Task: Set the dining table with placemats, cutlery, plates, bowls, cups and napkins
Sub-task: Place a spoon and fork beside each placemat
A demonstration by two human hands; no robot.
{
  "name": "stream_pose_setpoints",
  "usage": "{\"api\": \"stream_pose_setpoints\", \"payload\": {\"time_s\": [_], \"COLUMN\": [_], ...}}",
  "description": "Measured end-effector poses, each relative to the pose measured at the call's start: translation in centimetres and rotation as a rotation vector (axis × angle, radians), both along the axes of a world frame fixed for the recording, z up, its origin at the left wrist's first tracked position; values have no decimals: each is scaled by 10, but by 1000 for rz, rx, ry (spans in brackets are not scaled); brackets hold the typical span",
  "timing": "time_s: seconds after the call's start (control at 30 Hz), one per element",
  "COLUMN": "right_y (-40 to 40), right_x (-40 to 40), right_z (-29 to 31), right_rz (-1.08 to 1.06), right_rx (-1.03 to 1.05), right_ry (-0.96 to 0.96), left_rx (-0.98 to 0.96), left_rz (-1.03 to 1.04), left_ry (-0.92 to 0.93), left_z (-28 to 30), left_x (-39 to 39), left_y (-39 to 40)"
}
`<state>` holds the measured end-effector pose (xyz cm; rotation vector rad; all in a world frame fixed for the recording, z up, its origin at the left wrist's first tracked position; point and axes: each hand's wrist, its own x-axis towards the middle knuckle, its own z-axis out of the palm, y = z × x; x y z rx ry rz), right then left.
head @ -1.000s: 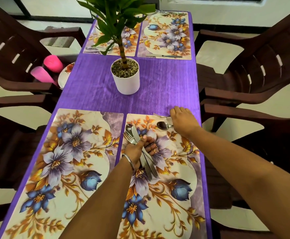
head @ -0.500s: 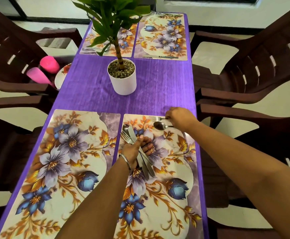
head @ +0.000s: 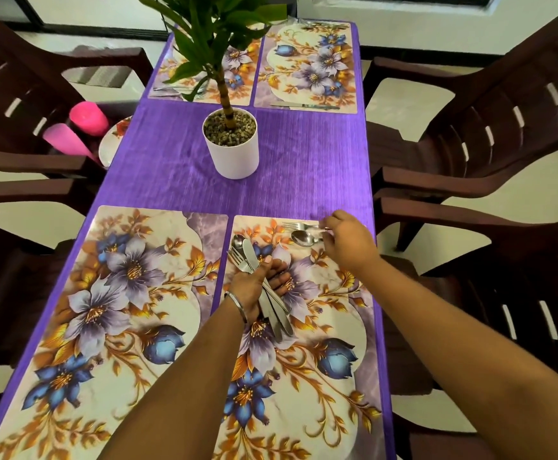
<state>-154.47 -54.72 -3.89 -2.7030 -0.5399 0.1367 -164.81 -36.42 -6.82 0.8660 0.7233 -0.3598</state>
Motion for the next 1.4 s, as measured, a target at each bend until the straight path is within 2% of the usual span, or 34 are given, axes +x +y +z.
{"api": "stream_pose_setpoints", "payload": {"time_s": [0.2,1.4], "right_y": [-8,7], "right_x": [-17,-15], "right_z": [-15,-11], "right_rz": [-55,-110], "right_rx": [0,-3], "right_ry": [104,97], "left_rx": [-5,40], "left_rz": [16,-1], "left_ry": [0,-9], "left_z": [1,1], "left_x": [0,-1], "left_y": [-3,-2]}}
